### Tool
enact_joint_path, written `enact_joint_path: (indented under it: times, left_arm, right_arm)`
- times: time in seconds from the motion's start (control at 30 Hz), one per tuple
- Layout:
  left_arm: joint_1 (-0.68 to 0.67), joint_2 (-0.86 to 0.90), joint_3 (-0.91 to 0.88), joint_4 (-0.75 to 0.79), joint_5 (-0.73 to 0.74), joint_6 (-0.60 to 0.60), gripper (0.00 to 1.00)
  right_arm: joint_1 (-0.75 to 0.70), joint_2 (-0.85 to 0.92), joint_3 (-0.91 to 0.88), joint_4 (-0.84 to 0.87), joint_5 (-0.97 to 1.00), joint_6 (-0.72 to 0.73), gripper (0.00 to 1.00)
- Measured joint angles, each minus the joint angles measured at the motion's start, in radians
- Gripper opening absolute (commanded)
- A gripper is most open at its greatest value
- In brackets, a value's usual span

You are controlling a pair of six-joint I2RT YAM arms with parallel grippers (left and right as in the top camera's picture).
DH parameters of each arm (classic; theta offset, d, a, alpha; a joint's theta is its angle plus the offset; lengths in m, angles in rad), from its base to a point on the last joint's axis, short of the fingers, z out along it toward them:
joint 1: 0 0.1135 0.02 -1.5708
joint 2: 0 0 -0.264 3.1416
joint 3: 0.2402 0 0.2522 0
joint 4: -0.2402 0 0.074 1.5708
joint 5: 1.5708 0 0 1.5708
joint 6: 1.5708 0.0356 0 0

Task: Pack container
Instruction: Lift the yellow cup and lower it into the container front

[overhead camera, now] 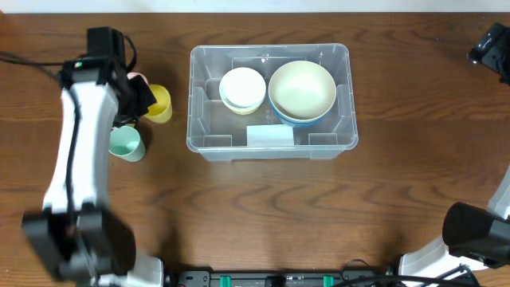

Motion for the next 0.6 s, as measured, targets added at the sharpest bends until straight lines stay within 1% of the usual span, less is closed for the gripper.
enact_joint_path:
  times: [0.17, 0.3, 0.47, 0.6]
  left_arm:
    - [-0.098, -0.201, 0.000, -0.011, 0.032, 0.039, 0.06]
    - [-0.209, -0.288, 0.000, 0.015, 0.066, 0.058, 0.06]
    - [-0.349, -0.282, 0.000, 0.067, 0.084, 0.094, 0.06]
    - [-0.423, -0.195, 0.000, 0.084, 0.088, 0.113, 0.06]
  right_arm:
    - [0.000, 0.000, 0.000, 0.000, 0.000, 0.000, 0.99]
    - [0.000, 0.000, 0.000, 0.000, 0.000, 0.000, 0.99]
    - [0.000, 0.000, 0.000, 0.000, 0.000, 0.000, 0.99]
    - [0.000, 0.000, 0.000, 0.000, 0.000, 0.000, 0.99]
